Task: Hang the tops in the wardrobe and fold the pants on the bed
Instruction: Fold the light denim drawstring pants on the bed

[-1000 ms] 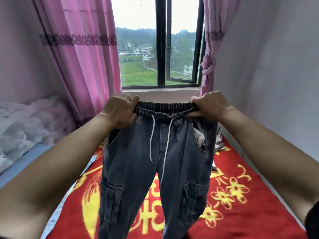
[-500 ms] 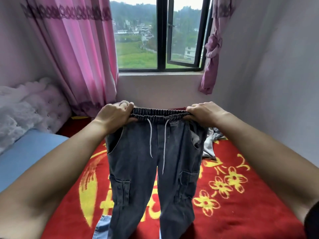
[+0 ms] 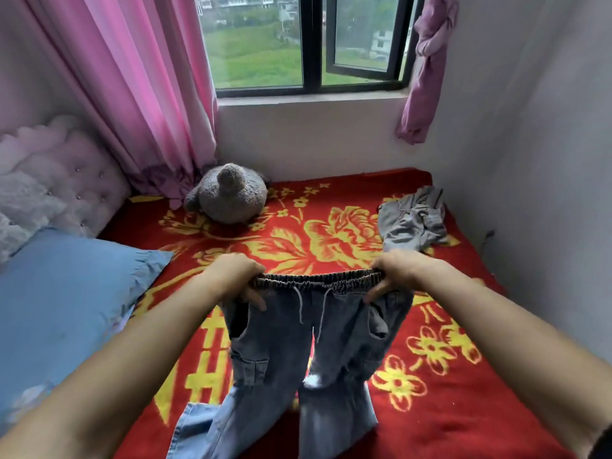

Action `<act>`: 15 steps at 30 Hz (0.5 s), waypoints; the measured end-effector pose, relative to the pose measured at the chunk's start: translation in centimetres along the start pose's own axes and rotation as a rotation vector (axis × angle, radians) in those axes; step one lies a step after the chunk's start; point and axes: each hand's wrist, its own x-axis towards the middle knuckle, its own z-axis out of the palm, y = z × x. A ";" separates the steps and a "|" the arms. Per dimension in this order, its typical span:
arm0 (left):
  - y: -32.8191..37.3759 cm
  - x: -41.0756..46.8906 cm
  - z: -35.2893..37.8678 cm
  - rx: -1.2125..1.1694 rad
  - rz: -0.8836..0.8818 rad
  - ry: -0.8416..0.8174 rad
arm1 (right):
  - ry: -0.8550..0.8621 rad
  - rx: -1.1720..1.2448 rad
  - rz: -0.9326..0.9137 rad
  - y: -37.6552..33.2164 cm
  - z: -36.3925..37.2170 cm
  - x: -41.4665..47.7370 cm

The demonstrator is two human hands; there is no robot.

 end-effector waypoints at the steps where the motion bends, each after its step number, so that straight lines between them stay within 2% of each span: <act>1: 1.0 0.6 1.0 -0.056 -0.002 -0.139 | -0.077 0.007 -0.009 0.6 1.7 1.0; 5: 3.7 3.6 5.8 -0.229 0.018 -0.519 | -0.339 0.072 0.018 2.2 6.9 3.8; 9: 4.5 6.3 7.6 -0.238 -0.016 -0.682 | -0.532 0.198 0.111 3.7 7.2 6.9; 11: 3.3 8.2 6.1 -0.227 -0.068 -0.614 | -0.503 0.203 0.138 4.6 4.6 9.2; 12: 2.1 9.1 4.6 -0.258 -0.139 -0.525 | -0.428 0.184 0.140 4.9 2.4 10.2; 15: -2.9 12.0 -1.4 -0.470 -0.366 -0.174 | 0.004 0.057 0.102 5.9 -6.3 11.9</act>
